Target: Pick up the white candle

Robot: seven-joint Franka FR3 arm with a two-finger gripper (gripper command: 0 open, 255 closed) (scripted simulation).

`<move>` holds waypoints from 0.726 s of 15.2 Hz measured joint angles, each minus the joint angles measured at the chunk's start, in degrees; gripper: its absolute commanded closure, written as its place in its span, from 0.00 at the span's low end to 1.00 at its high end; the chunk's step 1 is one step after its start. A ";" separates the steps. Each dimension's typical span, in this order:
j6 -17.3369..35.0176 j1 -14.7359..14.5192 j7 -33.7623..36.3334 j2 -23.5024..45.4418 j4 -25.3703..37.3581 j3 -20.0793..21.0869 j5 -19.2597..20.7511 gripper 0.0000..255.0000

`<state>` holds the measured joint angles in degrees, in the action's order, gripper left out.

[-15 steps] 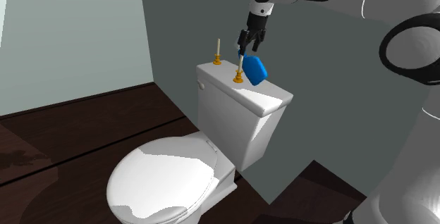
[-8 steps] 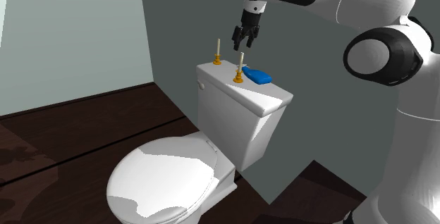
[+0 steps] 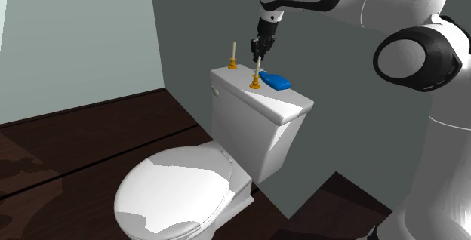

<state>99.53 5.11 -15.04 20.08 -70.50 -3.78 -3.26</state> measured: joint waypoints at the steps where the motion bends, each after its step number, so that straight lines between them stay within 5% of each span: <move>1: 0.04 0.00 0.00 -0.02 -0.05 0.00 0.00 1.00; 11: -1.76 0.10 0.00 0.53 2.31 -0.01 -0.05 1.00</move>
<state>97.77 5.20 -15.05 20.60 -68.19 -3.80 -3.31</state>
